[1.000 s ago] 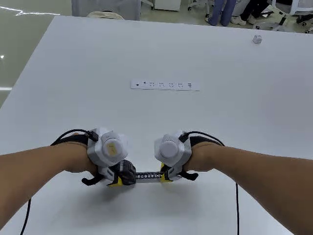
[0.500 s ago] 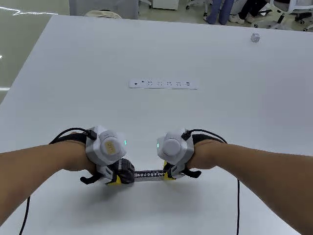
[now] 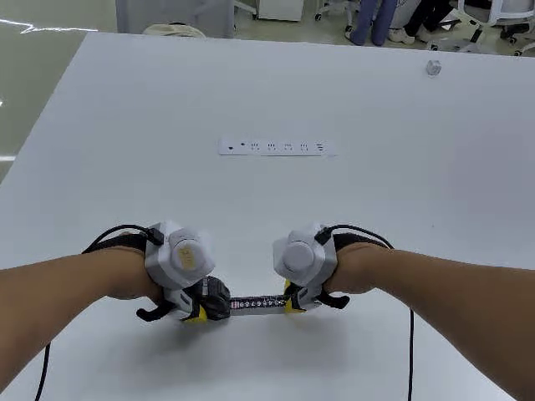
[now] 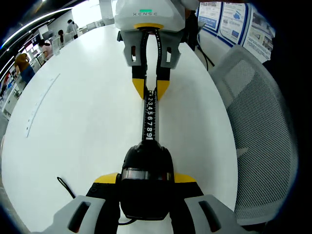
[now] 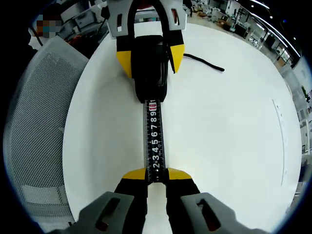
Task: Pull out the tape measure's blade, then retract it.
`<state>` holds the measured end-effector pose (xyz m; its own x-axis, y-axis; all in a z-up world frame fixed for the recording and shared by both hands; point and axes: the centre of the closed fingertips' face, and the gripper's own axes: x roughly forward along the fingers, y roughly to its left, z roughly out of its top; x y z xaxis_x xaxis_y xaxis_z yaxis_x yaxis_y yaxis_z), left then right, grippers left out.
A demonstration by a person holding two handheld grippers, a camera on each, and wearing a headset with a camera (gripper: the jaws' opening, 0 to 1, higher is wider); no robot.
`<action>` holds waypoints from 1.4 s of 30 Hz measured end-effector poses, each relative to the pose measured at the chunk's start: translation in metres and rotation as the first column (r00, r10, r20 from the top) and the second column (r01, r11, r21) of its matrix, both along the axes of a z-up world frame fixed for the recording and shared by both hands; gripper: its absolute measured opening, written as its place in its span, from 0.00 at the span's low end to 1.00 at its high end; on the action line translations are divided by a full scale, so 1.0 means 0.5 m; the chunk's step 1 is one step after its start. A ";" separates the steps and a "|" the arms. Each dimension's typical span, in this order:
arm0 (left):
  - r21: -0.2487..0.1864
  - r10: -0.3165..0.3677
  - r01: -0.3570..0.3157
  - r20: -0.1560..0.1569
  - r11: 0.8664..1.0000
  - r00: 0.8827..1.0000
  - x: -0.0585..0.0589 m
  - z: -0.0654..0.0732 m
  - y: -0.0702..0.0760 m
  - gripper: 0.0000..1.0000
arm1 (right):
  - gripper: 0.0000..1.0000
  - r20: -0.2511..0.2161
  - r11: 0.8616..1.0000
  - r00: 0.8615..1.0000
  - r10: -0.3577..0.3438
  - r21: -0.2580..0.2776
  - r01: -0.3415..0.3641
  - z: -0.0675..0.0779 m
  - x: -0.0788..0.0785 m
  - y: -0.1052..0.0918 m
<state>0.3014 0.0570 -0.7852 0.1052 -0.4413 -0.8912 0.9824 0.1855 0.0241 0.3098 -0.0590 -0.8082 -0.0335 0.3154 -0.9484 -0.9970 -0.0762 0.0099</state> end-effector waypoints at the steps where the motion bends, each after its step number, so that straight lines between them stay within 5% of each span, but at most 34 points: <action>1: 0.000 0.000 0.000 0.000 1.000 1.000 0.000 0.000 0.000 0.36 | 0.13 -0.001 1.000 1.000 0.000 0.001 0.000 0.001 0.001 -0.001; 42: 0.000 -0.002 0.002 -0.003 1.000 1.000 0.000 0.001 0.001 0.36 | 0.13 0.001 1.000 1.000 -0.019 -0.005 0.019 -0.003 0.004 -0.040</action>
